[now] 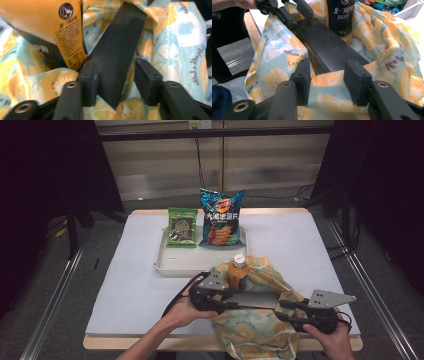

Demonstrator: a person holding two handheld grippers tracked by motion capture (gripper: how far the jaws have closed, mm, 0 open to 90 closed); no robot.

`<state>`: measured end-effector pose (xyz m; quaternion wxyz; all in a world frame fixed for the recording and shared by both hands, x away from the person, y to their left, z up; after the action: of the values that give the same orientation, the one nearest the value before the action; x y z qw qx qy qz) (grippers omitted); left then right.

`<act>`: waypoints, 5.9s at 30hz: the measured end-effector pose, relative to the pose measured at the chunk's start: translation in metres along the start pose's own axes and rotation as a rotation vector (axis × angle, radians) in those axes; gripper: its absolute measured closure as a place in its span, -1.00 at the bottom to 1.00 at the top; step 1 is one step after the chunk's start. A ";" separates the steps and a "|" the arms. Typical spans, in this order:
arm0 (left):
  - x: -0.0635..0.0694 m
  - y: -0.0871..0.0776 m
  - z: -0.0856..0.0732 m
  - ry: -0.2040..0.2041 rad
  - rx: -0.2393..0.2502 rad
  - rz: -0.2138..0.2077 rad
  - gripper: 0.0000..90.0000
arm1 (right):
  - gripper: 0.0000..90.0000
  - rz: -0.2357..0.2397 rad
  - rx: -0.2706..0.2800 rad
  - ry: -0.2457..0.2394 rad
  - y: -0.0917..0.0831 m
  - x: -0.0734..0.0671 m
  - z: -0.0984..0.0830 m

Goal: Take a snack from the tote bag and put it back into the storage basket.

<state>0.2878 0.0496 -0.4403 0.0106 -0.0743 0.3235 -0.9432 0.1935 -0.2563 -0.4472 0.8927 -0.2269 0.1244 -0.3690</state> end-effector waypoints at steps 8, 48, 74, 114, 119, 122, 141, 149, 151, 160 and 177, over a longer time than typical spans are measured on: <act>0.005 -0.005 -0.007 0.043 -0.018 0.049 -0.10 | 0.13 0.004 0.000 -0.010 0.002 -0.003 0.000; -0.007 0.027 -0.006 0.143 -0.089 -0.026 -0.23 | -0.01 0.006 0.006 0.020 0.002 0.002 -0.002; 0.001 0.028 -0.003 0.112 -0.142 -0.087 -0.03 | -0.31 -0.088 0.034 0.050 -0.005 0.010 -0.002; 0.001 0.002 -0.001 0.042 -0.041 -0.055 -0.03 | 1.00 -0.169 0.029 0.078 -0.007 0.012 0.002; 0.000 -0.003 -0.004 0.023 -0.010 -0.048 -0.03 | 1.00 -0.190 0.039 0.094 -0.016 0.016 -0.001; 0.001 0.000 -0.002 0.029 -0.024 -0.049 -0.03 | 0.74 -0.172 0.080 0.100 -0.015 0.016 0.004; 0.000 0.000 0.002 0.025 -0.016 -0.068 -0.02 | -0.31 0.059 0.036 -0.031 0.018 -0.003 0.025; -0.001 -0.003 0.001 0.007 0.004 -0.071 -0.03 | 0.69 0.069 0.013 -0.066 0.011 -0.005 0.018; -0.001 -0.005 0.001 0.004 0.003 -0.065 -0.03 | 0.92 0.079 0.005 -0.070 0.009 -0.006 0.016; -0.001 -0.013 0.002 -0.004 0.038 -0.064 -0.02 | 1.00 0.061 -0.037 -0.064 0.007 -0.006 0.010; 0.002 -0.029 0.010 -0.008 0.142 -0.075 -0.02 | 1.00 0.039 -0.100 -0.037 0.011 -0.003 0.000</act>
<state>0.2878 0.0662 -0.4144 -0.0180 -0.0893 0.2527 -0.9632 0.1977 -0.2474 -0.4528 0.8895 -0.2753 0.1306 -0.3405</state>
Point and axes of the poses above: each handheld gripper's, and its own axes: y roughly forward along the jaws, z roughly out of its top, x roughly to its right, the point moved 1 cm from there along y, roughly forward along the jaws, and after that the axes turned 7 degrees about -z, right-handed, at the moved point
